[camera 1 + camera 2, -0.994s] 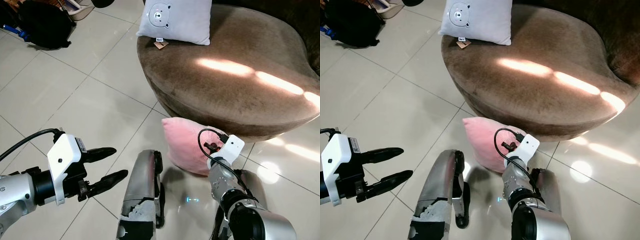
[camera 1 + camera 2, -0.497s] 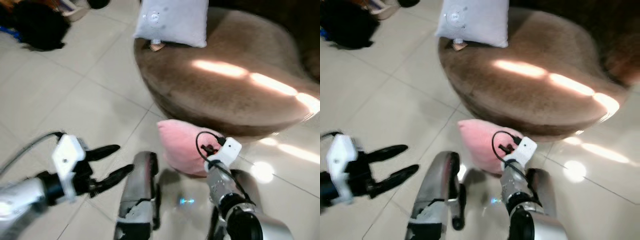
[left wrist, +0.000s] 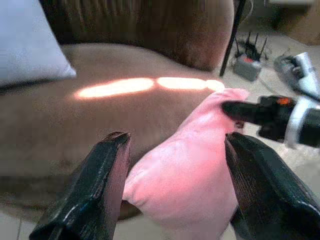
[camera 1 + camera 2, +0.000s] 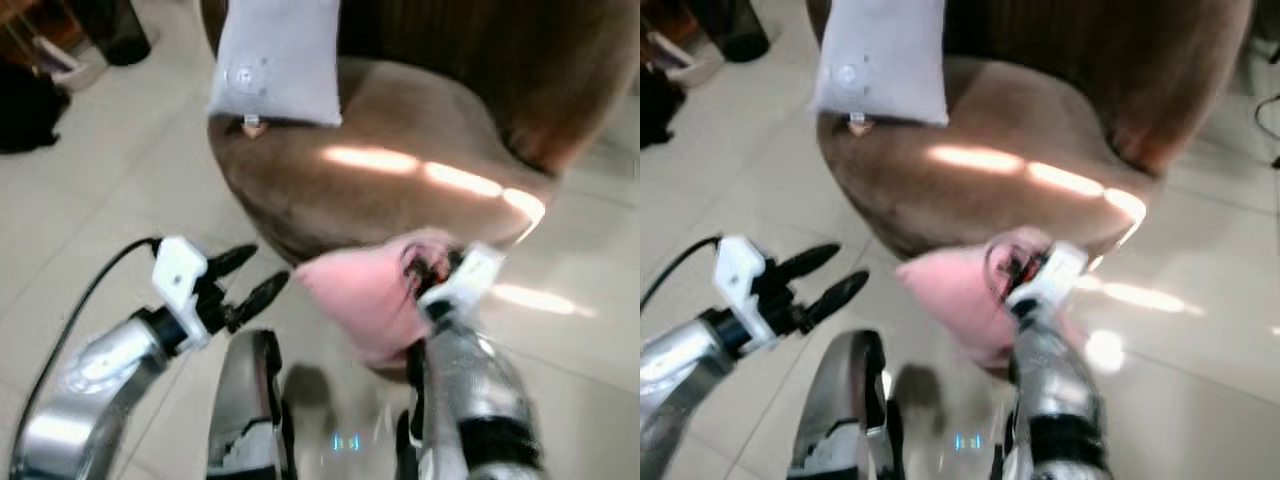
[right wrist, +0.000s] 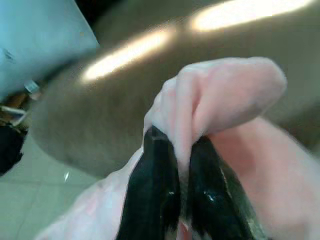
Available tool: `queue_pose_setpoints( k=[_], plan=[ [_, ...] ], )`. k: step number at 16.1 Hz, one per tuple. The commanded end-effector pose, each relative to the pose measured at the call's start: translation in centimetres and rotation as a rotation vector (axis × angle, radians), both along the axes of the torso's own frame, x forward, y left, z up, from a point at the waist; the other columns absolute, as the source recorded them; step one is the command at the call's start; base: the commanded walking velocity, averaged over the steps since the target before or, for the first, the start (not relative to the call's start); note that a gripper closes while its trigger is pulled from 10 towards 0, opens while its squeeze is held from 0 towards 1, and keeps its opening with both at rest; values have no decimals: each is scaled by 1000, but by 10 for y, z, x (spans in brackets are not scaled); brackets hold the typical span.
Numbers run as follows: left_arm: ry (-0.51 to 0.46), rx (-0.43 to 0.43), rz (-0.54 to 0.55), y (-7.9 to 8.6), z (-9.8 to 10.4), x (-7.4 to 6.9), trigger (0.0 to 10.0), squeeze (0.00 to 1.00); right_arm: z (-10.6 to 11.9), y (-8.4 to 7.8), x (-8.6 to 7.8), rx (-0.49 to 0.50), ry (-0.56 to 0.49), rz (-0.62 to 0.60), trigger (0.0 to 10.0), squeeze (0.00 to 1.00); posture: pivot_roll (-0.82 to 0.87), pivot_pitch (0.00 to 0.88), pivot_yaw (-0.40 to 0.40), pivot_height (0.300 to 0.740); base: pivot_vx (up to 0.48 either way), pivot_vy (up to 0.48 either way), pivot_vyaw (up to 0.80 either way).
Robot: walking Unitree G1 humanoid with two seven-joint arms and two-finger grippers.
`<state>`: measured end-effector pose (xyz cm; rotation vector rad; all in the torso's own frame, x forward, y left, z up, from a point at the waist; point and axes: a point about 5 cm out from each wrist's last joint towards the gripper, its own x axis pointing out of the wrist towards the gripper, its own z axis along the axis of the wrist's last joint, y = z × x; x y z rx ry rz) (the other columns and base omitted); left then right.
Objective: Move the pillow to the sofa from floor
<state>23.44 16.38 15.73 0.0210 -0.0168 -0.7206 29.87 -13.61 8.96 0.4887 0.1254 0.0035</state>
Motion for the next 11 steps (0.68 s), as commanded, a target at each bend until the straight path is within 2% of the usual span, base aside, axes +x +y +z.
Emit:
queue_pose_setpoints(
  k=[1,2,3,4,5,7,8,9,11],
  plan=[
    [7,4,29,-2,-4,1,10000,0,15,20,-11,28,-51,47,0,0,-18,46,69,546,0,0,0],
    [10,-1,40,-6,-6,5,10000,0,23,17,-14,13,-74,43,0,0,-32,37,69,546,0,0,0],
    [-13,-21,127,-15,-6,15,10000,0,48,8,-30,-2,-124,34,6941,0,-55,16,77,546,0,0,0],
    [-23,-28,144,-16,-6,16,10000,0,53,8,-34,-7,-123,38,10000,0,-55,16,77,546,0,0,0],
    [-23,-39,185,-21,-3,23,10000,0,64,4,-39,-3,-145,52,10000,0,-76,0,78,546,0,0,0],
    [-53,-26,217,-25,1,30,10000,0,69,0,-42,-5,-166,46,10000,0,-72,0,82,546,0,0,0],
    [-193,40,307,-21,16,40,10000,0,67,1,-44,-48,-166,59,10000,0,-70,0,83,561,0,0,0],
    [-257,75,332,-19,22,43,10000,0,66,4,-44,-86,-170,79,10000,0,-65,0,80,571,0,0,0],
    [-242,74,352,-17,19,44,10000,0,71,9,-45,-91,-177,96,10000,0,-48,0,69,586,0,0,0]
  ],
)
